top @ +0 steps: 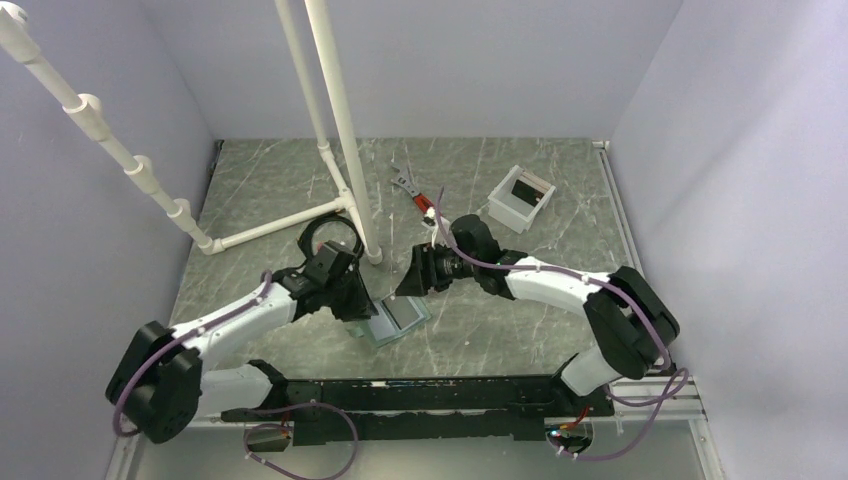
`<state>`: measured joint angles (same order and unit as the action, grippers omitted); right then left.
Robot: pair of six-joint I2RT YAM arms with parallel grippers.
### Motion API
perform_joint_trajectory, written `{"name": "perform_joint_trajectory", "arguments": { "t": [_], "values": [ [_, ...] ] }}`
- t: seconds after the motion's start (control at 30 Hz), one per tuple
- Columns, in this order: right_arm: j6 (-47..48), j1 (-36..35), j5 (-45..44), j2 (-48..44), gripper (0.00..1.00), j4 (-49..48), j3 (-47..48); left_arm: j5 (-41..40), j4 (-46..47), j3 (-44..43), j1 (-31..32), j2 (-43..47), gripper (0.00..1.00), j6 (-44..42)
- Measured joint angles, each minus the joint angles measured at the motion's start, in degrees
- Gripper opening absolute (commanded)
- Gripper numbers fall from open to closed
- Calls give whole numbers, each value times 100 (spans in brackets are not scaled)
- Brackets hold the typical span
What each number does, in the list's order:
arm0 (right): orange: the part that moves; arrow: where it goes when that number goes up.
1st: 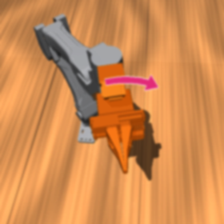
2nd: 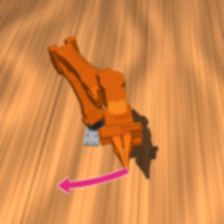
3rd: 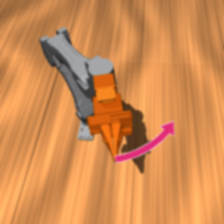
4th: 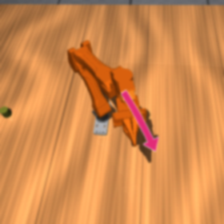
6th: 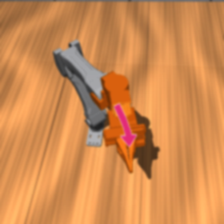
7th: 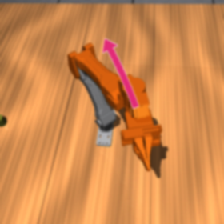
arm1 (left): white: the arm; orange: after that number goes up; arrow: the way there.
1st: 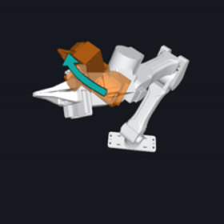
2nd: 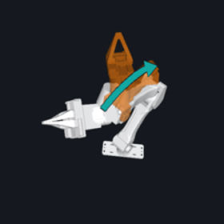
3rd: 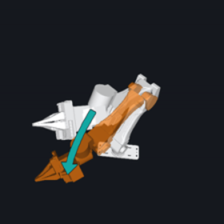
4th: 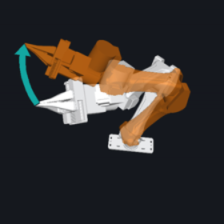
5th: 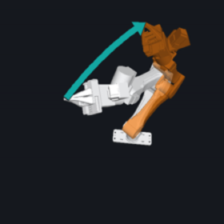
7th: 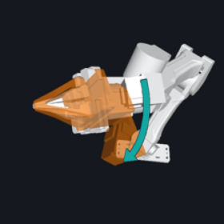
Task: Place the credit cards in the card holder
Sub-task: Open the card holder at the center of the board.
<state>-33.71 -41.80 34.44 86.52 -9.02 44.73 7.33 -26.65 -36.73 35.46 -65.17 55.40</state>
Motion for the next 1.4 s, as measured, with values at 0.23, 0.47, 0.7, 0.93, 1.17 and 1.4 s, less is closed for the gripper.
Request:
{"name": "perform_joint_trajectory", "arguments": {
  "t": [0.23, 0.47, 0.7, 0.93, 1.17, 1.4],
  "values": [
    [162, 74, -157, 719, 66, 420, 22, 35, 243, 420, 0, -557, 21, 107],
    [101, 57, -197, 1012, 63, 483, 22, -46, 542, 903, -15, -339, 20, 411],
    [-17, -466, -396, 1012, 58, 483, 138, 70, 970, 1137, -24, -286, 19, 629],
    [-90, -1285, -496, 1012, 61, 516, 619, 118, 1069, 1150, -15, -232, 23, 684],
    [-72, -1325, -450, 1016, 63, 468, 702, -328, 94, 1196, 0, 708, 42, 643],
    [216, -1248, -802, 1016, 63, 774, 704, -518, -785, 1078, 0, 1694, 53, 555]
  ]
}}
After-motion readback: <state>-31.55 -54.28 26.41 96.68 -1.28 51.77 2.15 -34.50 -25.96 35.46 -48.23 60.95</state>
